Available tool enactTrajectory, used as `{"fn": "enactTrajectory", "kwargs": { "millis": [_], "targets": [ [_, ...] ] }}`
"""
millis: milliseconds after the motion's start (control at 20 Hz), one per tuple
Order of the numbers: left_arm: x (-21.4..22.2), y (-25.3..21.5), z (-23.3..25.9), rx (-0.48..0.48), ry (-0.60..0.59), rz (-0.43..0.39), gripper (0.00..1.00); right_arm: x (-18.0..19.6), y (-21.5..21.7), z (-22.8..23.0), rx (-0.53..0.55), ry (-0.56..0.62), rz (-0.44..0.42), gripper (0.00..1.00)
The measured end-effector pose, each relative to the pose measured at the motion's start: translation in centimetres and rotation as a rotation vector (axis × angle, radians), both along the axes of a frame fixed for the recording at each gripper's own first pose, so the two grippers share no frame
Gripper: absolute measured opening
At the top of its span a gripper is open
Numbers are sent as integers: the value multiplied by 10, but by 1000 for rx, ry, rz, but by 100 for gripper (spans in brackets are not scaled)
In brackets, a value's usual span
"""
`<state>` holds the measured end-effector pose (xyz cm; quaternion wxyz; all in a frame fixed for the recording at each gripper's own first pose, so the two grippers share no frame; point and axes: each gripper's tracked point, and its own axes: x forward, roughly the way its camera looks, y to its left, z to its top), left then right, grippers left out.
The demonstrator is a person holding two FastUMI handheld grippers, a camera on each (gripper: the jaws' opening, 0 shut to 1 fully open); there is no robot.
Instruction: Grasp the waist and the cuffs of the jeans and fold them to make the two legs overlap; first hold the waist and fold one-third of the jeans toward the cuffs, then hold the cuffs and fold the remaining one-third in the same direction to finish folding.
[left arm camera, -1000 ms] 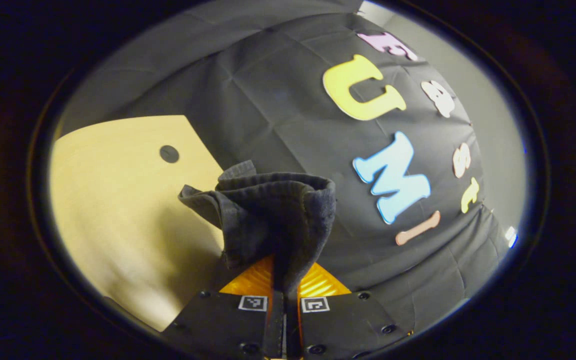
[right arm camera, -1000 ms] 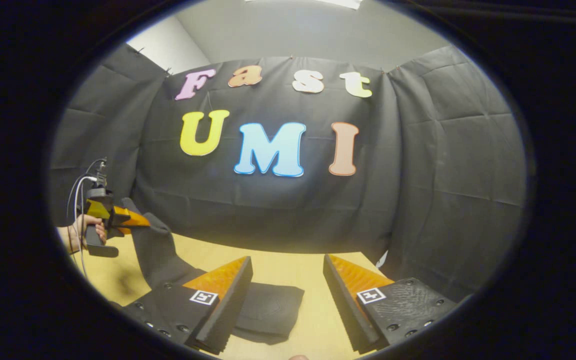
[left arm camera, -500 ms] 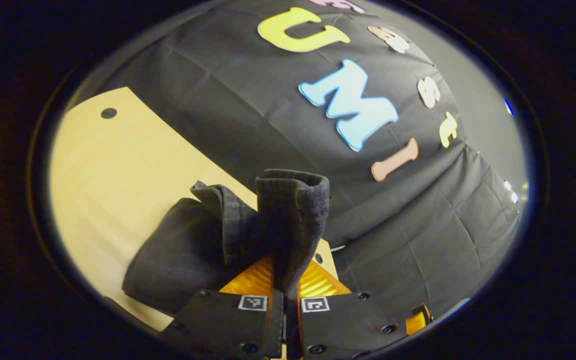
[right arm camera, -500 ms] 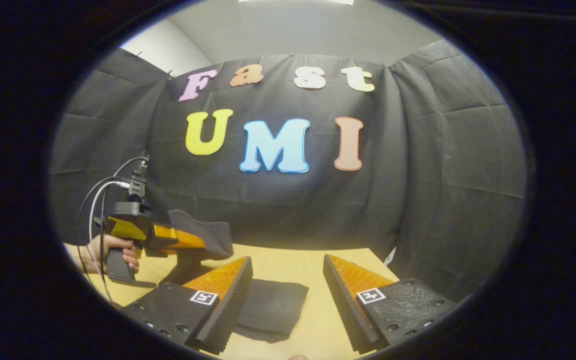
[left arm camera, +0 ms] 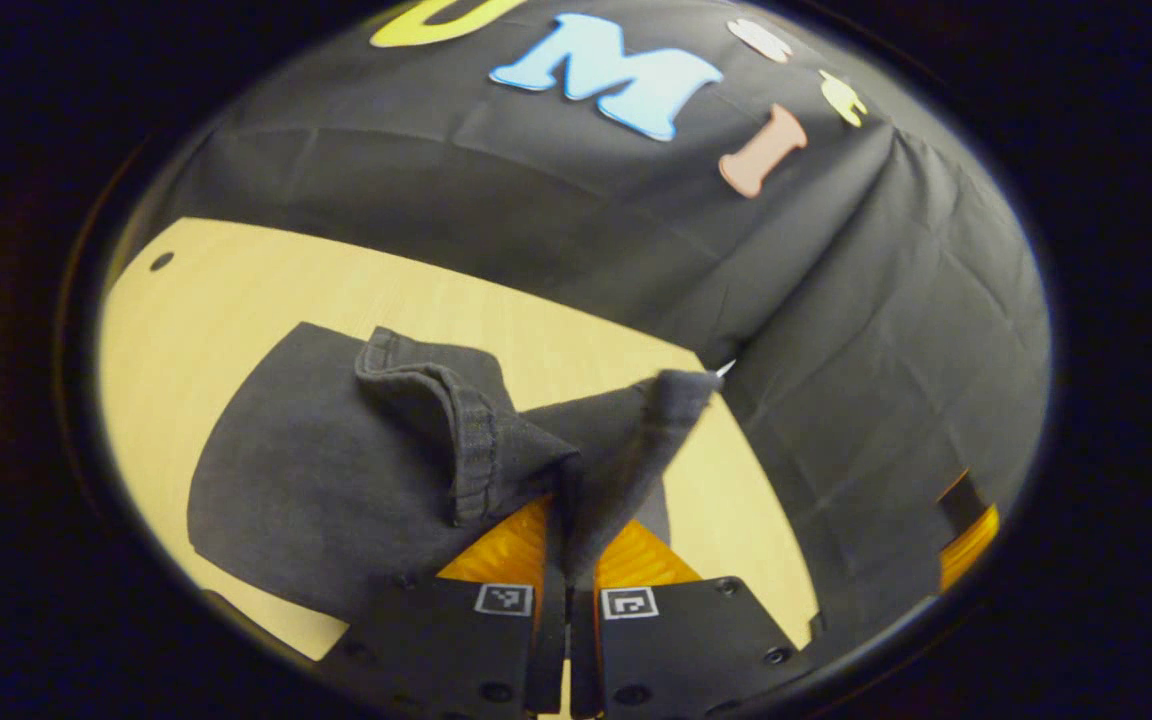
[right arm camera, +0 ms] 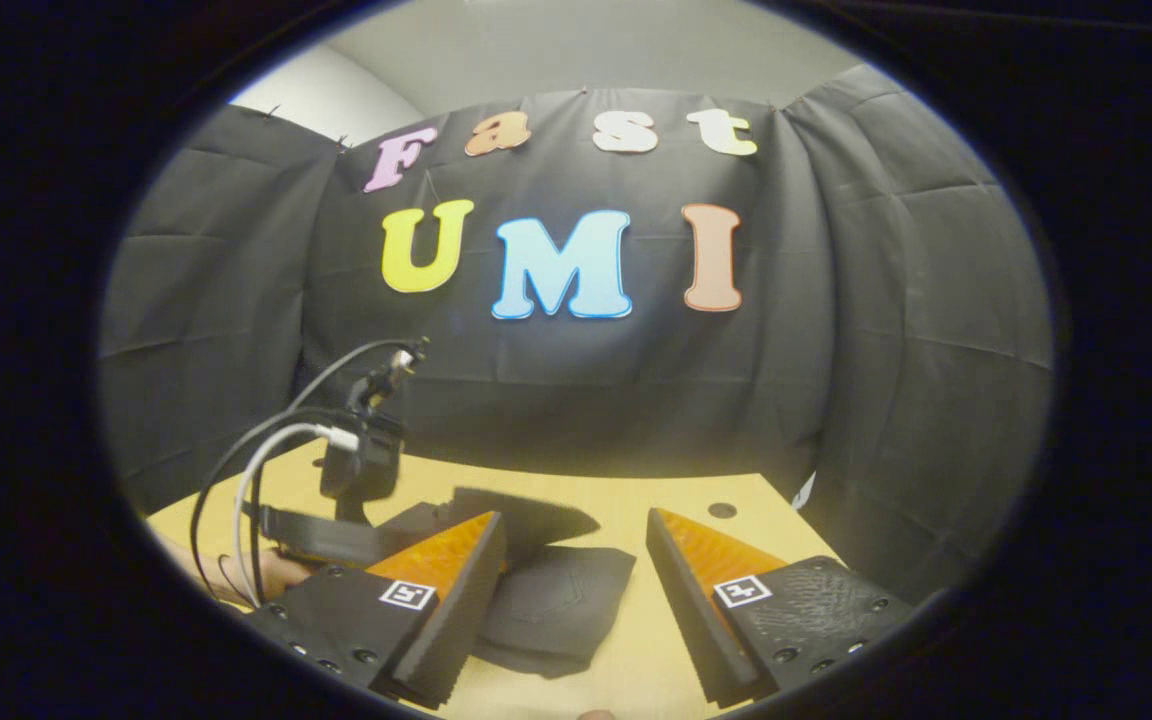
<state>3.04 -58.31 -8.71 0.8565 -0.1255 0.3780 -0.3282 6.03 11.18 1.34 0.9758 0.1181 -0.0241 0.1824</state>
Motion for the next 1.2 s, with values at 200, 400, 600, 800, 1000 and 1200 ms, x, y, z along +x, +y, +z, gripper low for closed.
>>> {"fn": "enactTrajectory", "kwargs": {
  "millis": [200,400,600,800,1000,1200],
  "targets": [
    [-10,-5,1,-6,-30,-21,20,6,-8,-10,1,6,13,85],
    [-23,-5,18,-69,-21,18,75,7,-18,-13,10,-2,31,85],
    [-37,12,52,-32,-137,47,97,2,-27,-6,23,-32,62,85],
    [-46,40,114,-41,-283,96,97,-3,-37,7,39,-70,60,85],
    [-50,82,170,-25,-474,165,96,-12,-43,18,40,-103,16,85],
    [-51,139,205,9,-619,278,96,-21,-49,25,25,-113,-64,86]
  ]
}}
